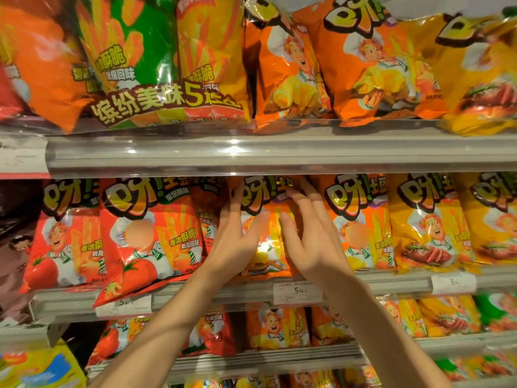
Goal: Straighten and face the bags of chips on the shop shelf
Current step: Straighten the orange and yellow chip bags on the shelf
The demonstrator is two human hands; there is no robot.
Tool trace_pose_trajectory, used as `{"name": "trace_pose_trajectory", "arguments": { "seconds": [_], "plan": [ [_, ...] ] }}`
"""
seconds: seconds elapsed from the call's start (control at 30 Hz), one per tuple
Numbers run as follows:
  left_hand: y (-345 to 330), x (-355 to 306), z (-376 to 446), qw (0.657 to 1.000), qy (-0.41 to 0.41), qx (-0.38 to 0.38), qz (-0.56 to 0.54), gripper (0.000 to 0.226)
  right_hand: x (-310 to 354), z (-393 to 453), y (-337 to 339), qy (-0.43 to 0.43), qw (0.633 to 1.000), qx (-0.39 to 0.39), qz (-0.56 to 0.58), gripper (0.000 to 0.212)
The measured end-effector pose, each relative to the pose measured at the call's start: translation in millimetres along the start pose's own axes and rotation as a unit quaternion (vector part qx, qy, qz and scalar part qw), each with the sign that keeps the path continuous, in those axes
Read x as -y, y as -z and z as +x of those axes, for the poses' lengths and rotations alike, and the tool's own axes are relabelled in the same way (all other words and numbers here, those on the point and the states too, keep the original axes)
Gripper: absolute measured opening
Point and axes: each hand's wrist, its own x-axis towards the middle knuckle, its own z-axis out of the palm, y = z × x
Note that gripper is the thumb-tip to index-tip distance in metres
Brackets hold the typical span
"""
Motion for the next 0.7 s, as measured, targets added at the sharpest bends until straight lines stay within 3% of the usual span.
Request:
{"name": "trace_pose_trajectory", "arguments": {
  "seconds": [0.1,0.17,0.27,0.4,0.57,0.7],
  "plan": [
    [-1.7,-2.8,-1.3,1.000,0.025,0.000,0.010,0.079,-16.8,-2.5,12.9,0.065,0.989,-0.091,-0.093,0.036],
    [-4.6,-3.0,-1.7,0.999,0.028,-0.006,0.014,0.080,-33.8,-3.4,19.5,0.044,0.975,-0.115,-0.184,0.042],
    [-7.6,-4.7,-1.3,0.999,0.022,-0.018,0.027,0.079,-53.6,-8.2,25.1,-0.019,0.962,-0.066,-0.263,0.058],
    [-10.5,-8.6,0.1,0.998,0.029,-0.018,0.056,0.078,-69.7,-5.4,31.6,-0.002,0.953,-0.024,-0.301,0.061],
    [-15.5,-12.2,-3.1,0.995,0.033,-0.022,0.089,0.078,-70.2,-4.7,33.3,-0.017,0.960,-0.016,-0.278,0.060],
    [-9.8,-7.0,-0.7,0.997,0.031,-0.029,0.063,0.079,-47.8,-10.9,33.7,0.028,0.986,-0.084,-0.144,0.049]
  ]
}}
